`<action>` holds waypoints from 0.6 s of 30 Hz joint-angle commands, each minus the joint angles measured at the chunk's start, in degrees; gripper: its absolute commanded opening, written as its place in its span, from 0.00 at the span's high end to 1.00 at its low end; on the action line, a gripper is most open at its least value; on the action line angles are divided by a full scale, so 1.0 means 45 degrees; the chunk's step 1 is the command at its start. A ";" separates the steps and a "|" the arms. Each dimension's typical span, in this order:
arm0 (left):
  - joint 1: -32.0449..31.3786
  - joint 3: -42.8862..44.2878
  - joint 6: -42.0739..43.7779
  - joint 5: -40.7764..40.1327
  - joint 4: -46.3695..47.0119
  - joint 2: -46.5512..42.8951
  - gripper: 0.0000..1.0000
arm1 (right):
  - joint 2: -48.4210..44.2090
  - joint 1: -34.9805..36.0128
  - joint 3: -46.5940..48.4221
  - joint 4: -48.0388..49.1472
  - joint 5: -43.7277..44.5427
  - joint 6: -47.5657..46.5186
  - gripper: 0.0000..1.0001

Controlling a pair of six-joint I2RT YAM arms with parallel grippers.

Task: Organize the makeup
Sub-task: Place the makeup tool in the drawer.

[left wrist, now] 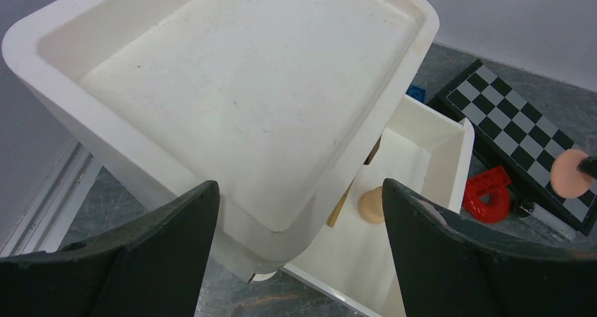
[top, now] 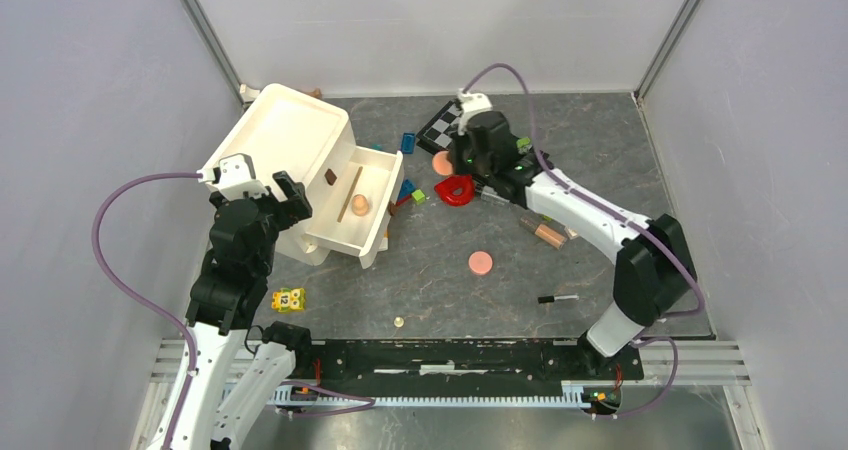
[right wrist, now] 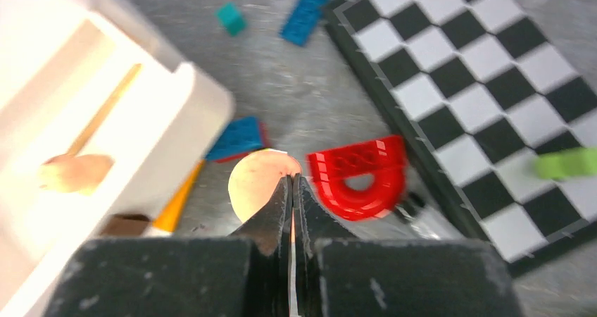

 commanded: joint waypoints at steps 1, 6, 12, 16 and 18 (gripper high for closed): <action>0.0084 0.0007 -0.0022 0.0038 0.0345 -0.0041 0.09 | 0.0736 0.1712 0.1807 -0.0125 0.1029 -0.0196 1.00; 0.0084 0.0007 -0.0018 0.0083 0.0338 -0.0056 0.09 | 0.1990 0.3114 0.3810 -0.0317 0.1037 -0.0433 1.00; 0.0085 0.0007 -0.0012 0.0078 0.0338 -0.0087 0.09 | 0.4159 0.4237 0.6833 -0.1120 0.0857 -0.1226 1.00; 0.0085 0.0007 -0.0027 0.0103 0.0338 -0.0083 0.09 | 0.5359 0.4490 0.8267 -0.1352 0.0782 -0.1483 1.00; 0.0089 0.0007 -0.0022 0.0099 0.0338 -0.0087 0.09 | 0.5722 0.4510 0.8567 -0.1298 0.0473 -0.1478 1.00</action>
